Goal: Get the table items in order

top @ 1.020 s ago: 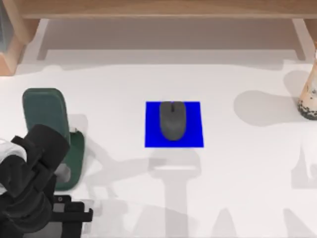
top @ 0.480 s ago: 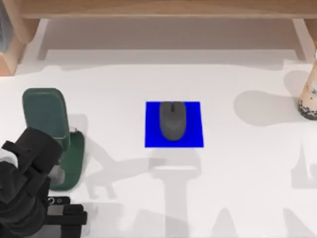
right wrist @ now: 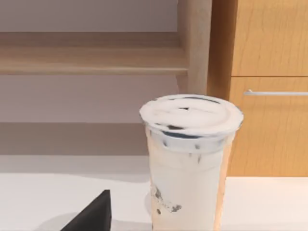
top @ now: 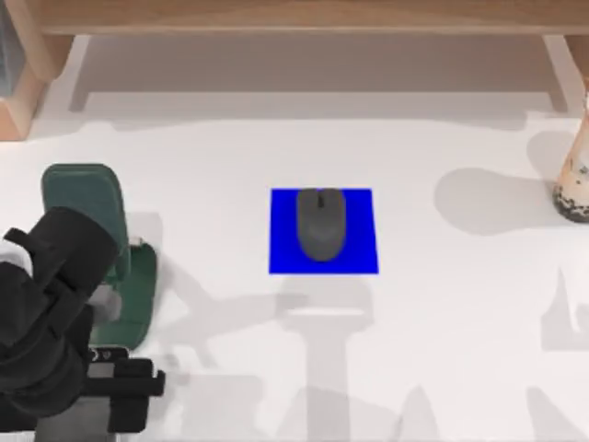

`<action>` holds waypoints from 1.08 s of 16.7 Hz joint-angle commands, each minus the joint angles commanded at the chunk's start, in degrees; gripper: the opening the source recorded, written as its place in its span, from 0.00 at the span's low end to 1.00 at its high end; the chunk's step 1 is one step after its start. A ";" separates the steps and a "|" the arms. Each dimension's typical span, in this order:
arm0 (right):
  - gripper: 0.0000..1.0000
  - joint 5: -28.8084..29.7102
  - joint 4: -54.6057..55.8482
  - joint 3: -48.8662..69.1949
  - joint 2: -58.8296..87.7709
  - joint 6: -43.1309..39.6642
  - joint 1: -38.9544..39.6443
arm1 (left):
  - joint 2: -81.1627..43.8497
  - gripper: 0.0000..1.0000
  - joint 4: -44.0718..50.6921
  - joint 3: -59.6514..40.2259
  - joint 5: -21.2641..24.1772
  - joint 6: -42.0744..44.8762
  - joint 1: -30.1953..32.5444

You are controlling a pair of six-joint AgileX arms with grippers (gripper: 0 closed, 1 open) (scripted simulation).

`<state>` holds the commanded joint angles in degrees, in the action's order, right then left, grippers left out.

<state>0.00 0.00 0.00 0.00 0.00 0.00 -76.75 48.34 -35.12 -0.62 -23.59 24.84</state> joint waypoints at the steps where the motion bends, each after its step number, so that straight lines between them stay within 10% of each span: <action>1: 1.00 0.00 0.00 0.00 0.00 0.00 0.00 | 0.10 0.00 0.42 -0.75 0.34 -0.07 0.30; 12: 1.00 0.00 0.00 0.00 0.00 0.00 0.00 | 9.05 0.00 -8.31 3.24 0.24 -0.84 11.83; 18: 1.00 0.00 0.00 0.00 0.00 0.00 0.00 | 24.40 0.00 -23.48 6.59 -13.19 0.59 21.19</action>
<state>0.00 0.00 0.00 0.00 0.00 0.00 -52.36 24.87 -28.53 -13.81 -23.00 46.03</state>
